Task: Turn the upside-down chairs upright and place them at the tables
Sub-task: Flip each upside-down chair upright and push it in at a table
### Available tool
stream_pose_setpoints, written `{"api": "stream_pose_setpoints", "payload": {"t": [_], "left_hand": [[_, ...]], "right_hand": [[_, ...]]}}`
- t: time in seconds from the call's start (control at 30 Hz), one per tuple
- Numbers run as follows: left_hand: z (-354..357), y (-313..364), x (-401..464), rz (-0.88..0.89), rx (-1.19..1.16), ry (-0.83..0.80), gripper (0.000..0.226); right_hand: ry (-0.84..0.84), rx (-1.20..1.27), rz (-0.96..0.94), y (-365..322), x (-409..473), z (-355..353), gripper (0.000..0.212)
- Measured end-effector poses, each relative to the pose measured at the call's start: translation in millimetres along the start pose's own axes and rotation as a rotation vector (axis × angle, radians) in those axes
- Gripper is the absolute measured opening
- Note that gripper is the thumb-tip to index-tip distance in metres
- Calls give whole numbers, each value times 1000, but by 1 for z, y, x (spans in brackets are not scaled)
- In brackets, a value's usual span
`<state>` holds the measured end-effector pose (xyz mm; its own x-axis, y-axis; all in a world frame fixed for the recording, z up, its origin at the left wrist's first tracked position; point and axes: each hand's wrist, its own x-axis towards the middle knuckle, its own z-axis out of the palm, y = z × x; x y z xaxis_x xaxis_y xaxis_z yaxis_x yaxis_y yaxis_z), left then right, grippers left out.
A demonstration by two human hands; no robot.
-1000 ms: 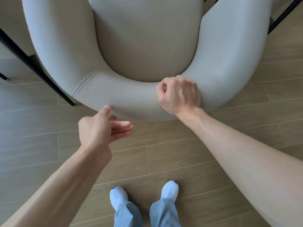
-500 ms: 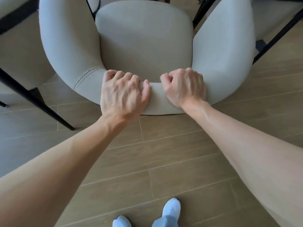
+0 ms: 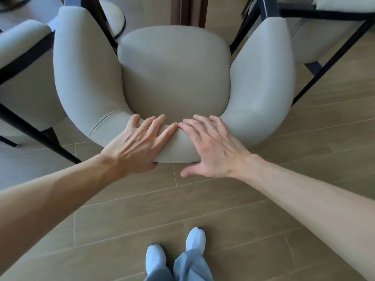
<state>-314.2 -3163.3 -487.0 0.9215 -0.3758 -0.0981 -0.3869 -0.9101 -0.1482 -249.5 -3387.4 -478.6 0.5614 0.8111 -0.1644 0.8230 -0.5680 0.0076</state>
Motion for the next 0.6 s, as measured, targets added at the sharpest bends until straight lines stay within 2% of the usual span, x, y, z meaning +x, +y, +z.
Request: {"api": "stream_pose_setpoints", "payload": {"t": [0.03,0.1,0.3,0.6], "left_hand": [[-1,1,0,-4,-2,3,101],[-1,3,0,-11,-28,10,94],[-4,10,-5,-37,-45,40,85],[9,33,-54,34,-45,73,93]], "right_hand": [[-88,-67,-4,2,1,-3,123],[-162,-154,12,0,3,-8,129],[-98,-176,91,-16,0,-13,108],[-109,-136,108,-62,-41,9,110]]}}
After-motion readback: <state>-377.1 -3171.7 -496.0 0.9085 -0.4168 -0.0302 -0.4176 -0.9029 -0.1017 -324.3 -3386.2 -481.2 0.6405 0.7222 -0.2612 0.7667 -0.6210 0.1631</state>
